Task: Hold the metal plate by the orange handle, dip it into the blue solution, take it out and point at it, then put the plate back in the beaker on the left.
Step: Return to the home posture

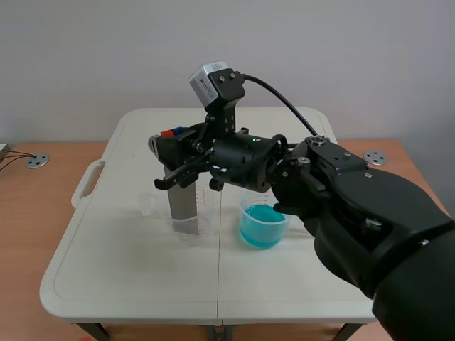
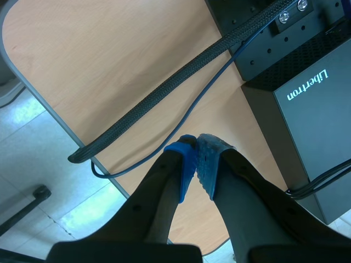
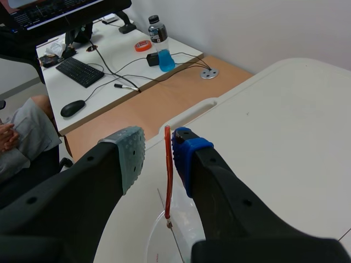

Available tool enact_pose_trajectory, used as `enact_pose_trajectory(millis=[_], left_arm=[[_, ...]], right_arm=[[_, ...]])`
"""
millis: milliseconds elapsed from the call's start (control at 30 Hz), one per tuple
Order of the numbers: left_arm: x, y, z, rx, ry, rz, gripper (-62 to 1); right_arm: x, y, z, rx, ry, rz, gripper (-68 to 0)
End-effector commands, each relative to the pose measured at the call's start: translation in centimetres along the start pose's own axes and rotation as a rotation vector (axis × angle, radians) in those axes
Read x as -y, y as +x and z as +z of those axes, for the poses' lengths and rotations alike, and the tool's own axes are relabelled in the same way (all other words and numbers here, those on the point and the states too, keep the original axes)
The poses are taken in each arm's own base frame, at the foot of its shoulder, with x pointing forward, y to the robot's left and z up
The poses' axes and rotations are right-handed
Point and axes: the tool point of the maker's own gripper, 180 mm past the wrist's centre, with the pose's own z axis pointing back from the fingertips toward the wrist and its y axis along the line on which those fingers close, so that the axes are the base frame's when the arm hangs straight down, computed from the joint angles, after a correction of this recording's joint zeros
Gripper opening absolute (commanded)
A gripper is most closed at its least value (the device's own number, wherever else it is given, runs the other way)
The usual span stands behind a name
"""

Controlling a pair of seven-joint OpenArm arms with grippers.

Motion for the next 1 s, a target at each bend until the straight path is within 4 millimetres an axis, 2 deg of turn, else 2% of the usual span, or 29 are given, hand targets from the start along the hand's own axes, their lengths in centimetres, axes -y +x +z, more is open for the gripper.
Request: enact_pose_trajectory(millis=[0, 133, 300, 367, 533, 700, 767, 967], left_arm=[[-0.2, 0.4, 0.1, 0.012, 0.001, -0.006, -59.2], [-0.5, 0.5, 0.0, 0.009, 0.008, -0.01, -58.8], [-0.5, 0.5, 0.0, 0.009, 0.007, -0.009, -46.5], [-0.5, 0.5, 0.0, 0.009, 0.007, -0.009, -35.5], [-0.8, 0.5, 0.0, 0.01, 0.025, -0.018, 1.4], [-1.2, 0.7, 0.0, 0.02, 0.047, -0.022, 1.4], [-1.2, 0.7, 0.0, 0.02, 0.047, -0.022, 1.4], [-1.2, 0.7, 0.0, 0.021, 0.047, -0.021, 1.4]], right_arm=[[0.6, 1.5, 0.1, 0.031, -0.001, 0.024, -48.6], [1.0, 1.3, 0.4, 0.023, -0.007, 0.032, -39.9], [2.1, 1.4, 0.9, 0.021, -0.042, 0.04, -30.5], [2.7, 1.6, 1.2, 0.024, -0.062, 0.042, -28.1], [4.9, 2.3, 2.3, 0.041, -0.129, 0.044, -19.8], [7.3, 2.7, 3.7, 0.047, -0.22, 0.051, -8.2], [8.1, 2.9, 4.2, 0.052, -0.246, 0.056, -1.0], [9.4, 3.2, 6.0, 0.053, -0.296, 0.084, -1.0]])
